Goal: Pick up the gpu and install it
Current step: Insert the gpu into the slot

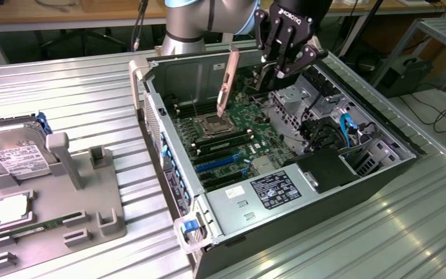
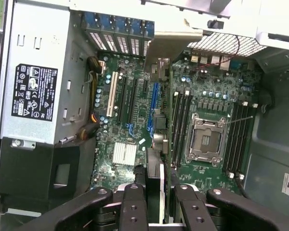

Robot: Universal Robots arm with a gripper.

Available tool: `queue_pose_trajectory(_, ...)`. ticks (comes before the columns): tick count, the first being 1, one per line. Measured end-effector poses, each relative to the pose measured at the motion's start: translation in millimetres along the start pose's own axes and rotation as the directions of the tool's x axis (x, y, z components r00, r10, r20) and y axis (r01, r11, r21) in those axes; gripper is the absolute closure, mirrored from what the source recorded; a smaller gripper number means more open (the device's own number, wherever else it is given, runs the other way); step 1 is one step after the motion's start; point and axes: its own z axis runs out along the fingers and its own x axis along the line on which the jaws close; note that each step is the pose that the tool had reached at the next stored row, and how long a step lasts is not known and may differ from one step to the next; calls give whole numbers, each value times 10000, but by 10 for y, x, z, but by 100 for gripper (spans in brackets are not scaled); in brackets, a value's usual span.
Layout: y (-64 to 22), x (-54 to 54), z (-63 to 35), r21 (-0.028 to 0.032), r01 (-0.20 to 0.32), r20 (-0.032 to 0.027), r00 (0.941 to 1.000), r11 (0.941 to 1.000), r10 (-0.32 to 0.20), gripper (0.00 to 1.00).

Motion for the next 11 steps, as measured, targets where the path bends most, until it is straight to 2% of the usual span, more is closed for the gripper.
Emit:
queue_pose_trajectory(8,-1,0,26,14,0,8,10000,10000,0,73)
queue_pose_trajectory(9,-1,0,31,22,0,6,10000,10000,0,73)
queue_pose_trajectory(11,-1,0,39,75,-1,4,10000,10000,1,73)
